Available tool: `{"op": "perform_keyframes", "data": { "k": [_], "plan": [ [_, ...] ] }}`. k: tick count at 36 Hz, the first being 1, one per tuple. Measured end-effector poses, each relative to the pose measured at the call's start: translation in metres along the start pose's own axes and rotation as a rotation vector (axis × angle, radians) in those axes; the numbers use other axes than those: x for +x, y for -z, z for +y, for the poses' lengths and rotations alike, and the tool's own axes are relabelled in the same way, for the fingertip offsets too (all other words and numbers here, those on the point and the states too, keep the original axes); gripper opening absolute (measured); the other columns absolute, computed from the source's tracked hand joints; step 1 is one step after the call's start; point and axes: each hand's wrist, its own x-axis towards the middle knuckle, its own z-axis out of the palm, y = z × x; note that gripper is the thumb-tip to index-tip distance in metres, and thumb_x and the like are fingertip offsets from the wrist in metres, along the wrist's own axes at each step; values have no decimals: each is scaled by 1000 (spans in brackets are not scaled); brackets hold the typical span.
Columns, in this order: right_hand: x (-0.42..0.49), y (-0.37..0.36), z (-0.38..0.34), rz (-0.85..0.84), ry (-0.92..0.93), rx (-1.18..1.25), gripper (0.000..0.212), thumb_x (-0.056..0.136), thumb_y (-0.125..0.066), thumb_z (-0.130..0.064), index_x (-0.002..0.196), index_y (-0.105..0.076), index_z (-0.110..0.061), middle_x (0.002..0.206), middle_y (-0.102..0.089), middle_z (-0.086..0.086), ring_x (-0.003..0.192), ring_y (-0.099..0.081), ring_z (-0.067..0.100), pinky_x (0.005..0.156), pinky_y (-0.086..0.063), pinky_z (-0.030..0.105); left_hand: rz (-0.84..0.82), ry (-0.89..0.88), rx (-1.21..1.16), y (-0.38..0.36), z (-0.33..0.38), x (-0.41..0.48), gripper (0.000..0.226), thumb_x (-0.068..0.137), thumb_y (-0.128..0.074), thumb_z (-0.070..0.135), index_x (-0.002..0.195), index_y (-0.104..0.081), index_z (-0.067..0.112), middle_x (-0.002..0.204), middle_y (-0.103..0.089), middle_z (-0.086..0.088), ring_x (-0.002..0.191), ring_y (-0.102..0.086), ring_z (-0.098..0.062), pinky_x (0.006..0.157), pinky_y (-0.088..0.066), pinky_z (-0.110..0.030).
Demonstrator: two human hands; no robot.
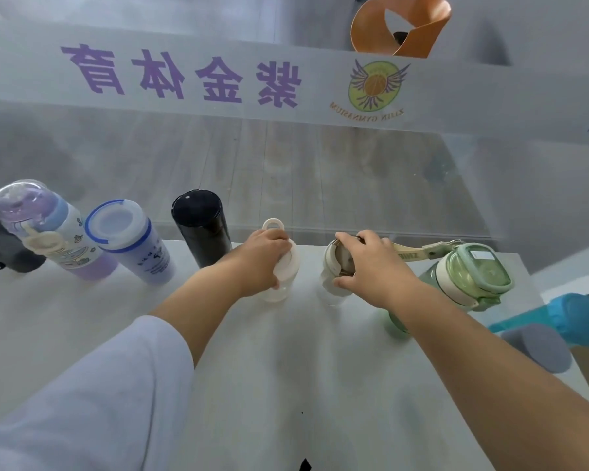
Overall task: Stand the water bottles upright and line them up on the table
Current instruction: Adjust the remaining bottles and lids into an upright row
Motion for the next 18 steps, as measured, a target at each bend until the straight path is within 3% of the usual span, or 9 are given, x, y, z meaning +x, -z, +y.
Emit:
{"op": "perform_keyframes", "data": {
  "k": [11, 18],
  "plan": [
    [0, -2, 2, 13, 10, 30, 79, 82, -65, -41, 146, -20, -31, 144, -30, 6, 125, -32, 32, 105, -32, 40, -10, -14, -18, 2, -2, 0, 61, 73, -76, 13, 129, -50, 12, 146, -33, 5, 132, -30, -22, 104, -38, -42],
    [-7, 2, 1, 43, -8, 74, 83, 80, -66, -46, 147, -20, -31, 148, -26, 3, 132, -27, 28, 105, -34, 41, 2, -16, -14, 5, -3, -5, 65, 75, -75, 28, 132, -45, 21, 138, -34, 7, 126, -35, -19, 98, -43, -40]
  ]
}}
